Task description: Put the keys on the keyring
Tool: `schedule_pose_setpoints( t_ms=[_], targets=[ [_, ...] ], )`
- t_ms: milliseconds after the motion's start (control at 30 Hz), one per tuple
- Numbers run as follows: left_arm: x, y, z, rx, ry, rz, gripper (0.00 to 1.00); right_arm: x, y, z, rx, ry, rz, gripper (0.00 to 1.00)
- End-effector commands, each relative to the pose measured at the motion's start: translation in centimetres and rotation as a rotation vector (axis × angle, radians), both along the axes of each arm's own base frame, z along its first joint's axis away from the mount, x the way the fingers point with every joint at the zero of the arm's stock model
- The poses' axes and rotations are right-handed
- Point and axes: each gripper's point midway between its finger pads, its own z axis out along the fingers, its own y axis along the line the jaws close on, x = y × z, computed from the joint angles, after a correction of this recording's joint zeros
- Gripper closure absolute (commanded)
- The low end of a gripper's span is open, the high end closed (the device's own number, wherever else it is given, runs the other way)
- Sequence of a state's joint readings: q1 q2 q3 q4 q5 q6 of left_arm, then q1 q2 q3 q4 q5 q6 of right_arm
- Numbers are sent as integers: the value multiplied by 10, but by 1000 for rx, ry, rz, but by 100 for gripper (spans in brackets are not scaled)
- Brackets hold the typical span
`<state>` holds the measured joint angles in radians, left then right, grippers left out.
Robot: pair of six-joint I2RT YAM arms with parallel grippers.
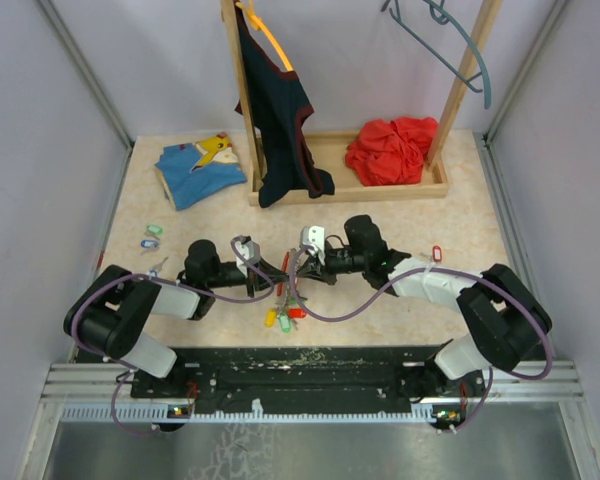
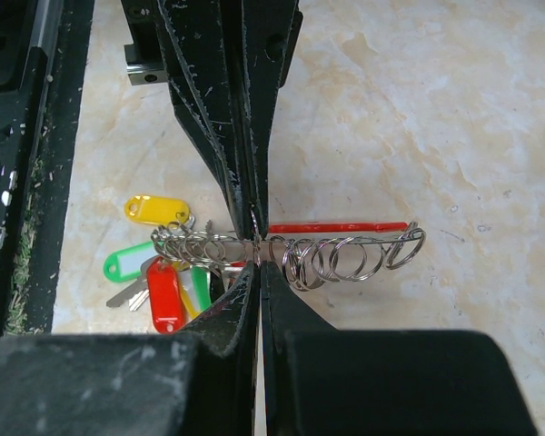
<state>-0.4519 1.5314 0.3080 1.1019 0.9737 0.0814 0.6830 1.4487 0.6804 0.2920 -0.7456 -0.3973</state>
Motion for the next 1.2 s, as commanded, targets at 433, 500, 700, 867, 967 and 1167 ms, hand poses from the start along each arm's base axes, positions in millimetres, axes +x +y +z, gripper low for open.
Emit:
schedule_pose_setpoints(
  t_ms=[433, 500, 700, 867, 967, 1167],
  targets=[
    [-1, -2, 13, -29, -52, -18, 100, 7, 5, 16, 37, -56, -12, 100],
    [-1, -2, 13, -29, -52, -21, 100, 6, 5, 16, 40, -53, -6, 100],
    [-1, -2, 13, -29, -51, -18, 100, 1, 7, 17, 46, -45, 28, 100],
    [-1, -3, 13, -28, -51, -20, 100, -3, 8, 17, 51, -42, 48, 100],
    [-1, -3, 13, -28, -54, -21, 100, -3, 8, 18, 54, -43, 50, 100],
    [0, -2, 13, -25, -57, -19, 100, -2, 5, 18, 55, -35, 50, 100]
  ],
)
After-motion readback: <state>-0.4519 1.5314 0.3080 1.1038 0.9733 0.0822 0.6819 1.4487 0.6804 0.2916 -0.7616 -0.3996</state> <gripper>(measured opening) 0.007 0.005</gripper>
